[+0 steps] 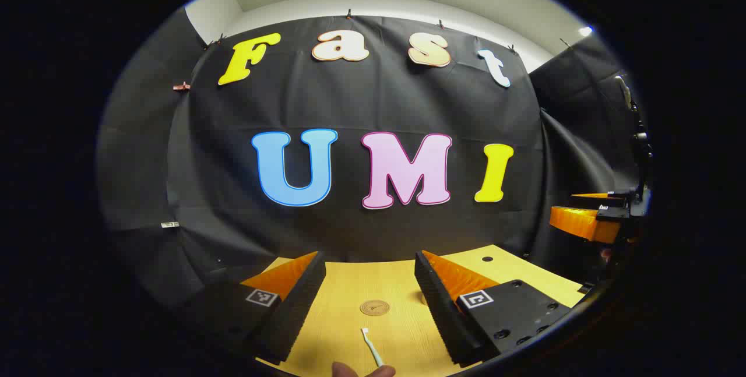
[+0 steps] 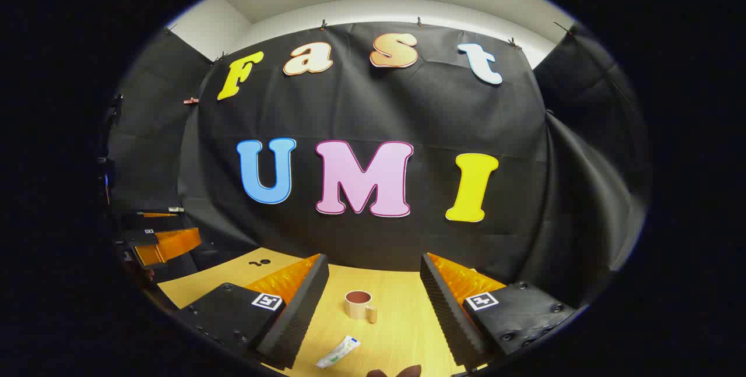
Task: Put the toothbrush and toothpaste on the desktop into the cup, then pick up the cup and place it on the coaster on the desktop.
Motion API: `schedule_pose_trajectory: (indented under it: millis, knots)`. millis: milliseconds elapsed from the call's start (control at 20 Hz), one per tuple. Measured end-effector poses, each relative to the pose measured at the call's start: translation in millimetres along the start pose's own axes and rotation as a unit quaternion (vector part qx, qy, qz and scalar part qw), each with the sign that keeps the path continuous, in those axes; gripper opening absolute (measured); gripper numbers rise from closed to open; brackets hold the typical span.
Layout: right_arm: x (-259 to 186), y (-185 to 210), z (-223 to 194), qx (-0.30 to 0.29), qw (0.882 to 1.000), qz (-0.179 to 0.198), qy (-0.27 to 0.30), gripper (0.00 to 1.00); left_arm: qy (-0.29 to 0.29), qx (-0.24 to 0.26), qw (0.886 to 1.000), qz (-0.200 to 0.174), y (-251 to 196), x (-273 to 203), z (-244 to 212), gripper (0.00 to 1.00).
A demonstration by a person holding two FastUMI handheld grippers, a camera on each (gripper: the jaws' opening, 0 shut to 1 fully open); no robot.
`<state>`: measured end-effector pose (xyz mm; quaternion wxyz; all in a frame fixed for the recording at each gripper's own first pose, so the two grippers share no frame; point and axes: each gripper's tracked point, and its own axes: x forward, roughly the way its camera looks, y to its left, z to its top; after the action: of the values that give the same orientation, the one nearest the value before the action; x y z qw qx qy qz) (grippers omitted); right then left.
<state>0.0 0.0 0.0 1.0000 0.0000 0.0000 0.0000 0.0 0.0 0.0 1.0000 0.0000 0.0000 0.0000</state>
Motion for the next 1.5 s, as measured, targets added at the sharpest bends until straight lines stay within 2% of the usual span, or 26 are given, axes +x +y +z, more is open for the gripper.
schedule_pose_trajectory:
  millis: [700,800,900,1000,1100,1200,1300,1500]
  knots:
    - [11,6,-20,0.006,1.0,0.008,0.025,0.97,0.01,0.002,1.0,0.006,1,8,-10,0.97]
    - [12,7,-30,0.008,0.999,0.01,0.041,0.97,0.015,0.003,1.0,0.005,1,8,-15,0.97]
    - [15,12,-52,0.022,0.996,0.018,0.083,0.97,0.021,0.003,1.0,0.007,1,8,-21,0.97]
    - [22,20,-81,0.05,0.989,0.028,0.14,0.97,0.031,0.005,0.999,0.009,1,9,-29,0.97]
    - [26,26,-119,0.087,0.973,0.034,0.209,0.97,0.04,0.009,0.999,0.017,6,10,-38,0.97]
    - [32,31,-161,0.126,0.953,0.034,0.274,0.97,0.049,0.01,0.999,0.022,8,10,-47,0.97]
    - [38,37,-192,0.152,0.936,0.031,0.315,0.98,0.063,0.012,0.998,0.027,10,11,-59,0.97]
    - [52,40,-249,0.157,0.911,0.022,0.38,0.98,0.091,0.014,0.995,0.037,15,17,-84,0.97]
